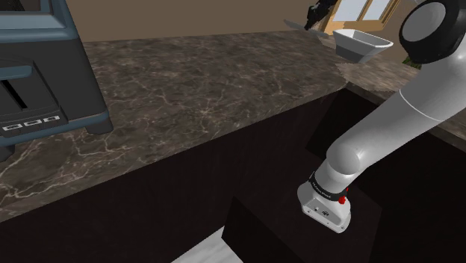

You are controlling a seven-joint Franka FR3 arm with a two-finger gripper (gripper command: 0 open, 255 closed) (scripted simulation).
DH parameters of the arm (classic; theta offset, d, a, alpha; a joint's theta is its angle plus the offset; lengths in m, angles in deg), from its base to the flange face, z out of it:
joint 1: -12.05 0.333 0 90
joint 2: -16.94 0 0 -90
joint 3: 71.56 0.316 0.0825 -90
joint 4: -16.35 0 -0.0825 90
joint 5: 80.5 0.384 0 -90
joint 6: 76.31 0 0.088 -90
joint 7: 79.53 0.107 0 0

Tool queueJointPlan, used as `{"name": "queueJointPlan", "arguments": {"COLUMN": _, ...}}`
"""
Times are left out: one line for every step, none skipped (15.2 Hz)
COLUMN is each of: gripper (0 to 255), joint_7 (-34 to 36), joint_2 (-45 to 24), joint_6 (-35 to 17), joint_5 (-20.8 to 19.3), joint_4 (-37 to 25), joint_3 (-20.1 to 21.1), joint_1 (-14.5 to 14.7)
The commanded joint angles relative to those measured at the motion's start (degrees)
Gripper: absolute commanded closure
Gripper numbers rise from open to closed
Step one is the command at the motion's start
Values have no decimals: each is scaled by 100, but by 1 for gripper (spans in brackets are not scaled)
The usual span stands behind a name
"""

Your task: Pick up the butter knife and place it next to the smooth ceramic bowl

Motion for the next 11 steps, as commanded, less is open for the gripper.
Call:
{"name": "queueJointPlan", "arguments": {"gripper": 255, "joint_7": -3, "joint_2": 65, "joint_6": -170, "joint_5": -28, "joint_4": 226, "joint_3": 12, "joint_1": -5}}
{"name": "queueJointPlan", "arguments": {"gripper": 255, "joint_7": -6, "joint_2": 90, "joint_6": -250, "joint_5": -37, "joint_4": 328, "joint_3": 17, "joint_1": -8}}
{"name": "queueJointPlan", "arguments": {"gripper": 255, "joint_7": -9, "joint_2": 112, "joint_6": -330, "joint_5": -46, "joint_4": 428, "joint_3": 21, "joint_1": -10}}
{"name": "queueJointPlan", "arguments": {"gripper": 255, "joint_7": -12, "joint_2": 133, "joint_6": -409, "joint_5": -54, "joint_4": 526, "joint_3": 24, "joint_1": -13}}
{"name": "queueJointPlan", "arguments": {"gripper": 255, "joint_7": -16, "joint_2": 153, "joint_6": -488, "joint_5": -61, "joint_4": 622, "joint_3": 26, "joint_1": -16}}
{"name": "queueJointPlan", "arguments": {"gripper": 255, "joint_7": -20, "joint_2": 171, "joint_6": -566, "joint_5": -67, "joint_4": 717, "joint_3": 29, "joint_1": -18}}
{"name": "queueJointPlan", "arguments": {"gripper": 255, "joint_7": -25, "joint_2": 187, "joint_6": -644, "joint_5": -73, "joint_4": 810, "joint_3": 30, "joint_1": -21}}
{"name": "queueJointPlan", "arguments": {"gripper": 255, "joint_7": -31, "joint_2": 202, "joint_6": -722, "joint_5": -77, "joint_4": 902, "joint_3": 31, "joint_1": -23}}
{"name": "queueJointPlan", "arguments": {"gripper": 255, "joint_7": -37, "joint_2": 215, "joint_6": -800, "joint_5": -81, "joint_4": 991, "joint_3": 31, "joint_1": -26}}
{"name": "queueJointPlan", "arguments": {"gripper": 255, "joint_7": -43, "joint_2": 227, "joint_6": -877, "joint_5": -84, "joint_4": 1080, "joint_3": 31, "joint_1": -29}}
{"name": "queueJointPlan", "arguments": {"gripper": 255, "joint_7": -50, "joint_2": 238, "joint_6": -954, "joint_5": -87, "joint_4": 1167, "joint_3": 31, "joint_1": -31}}
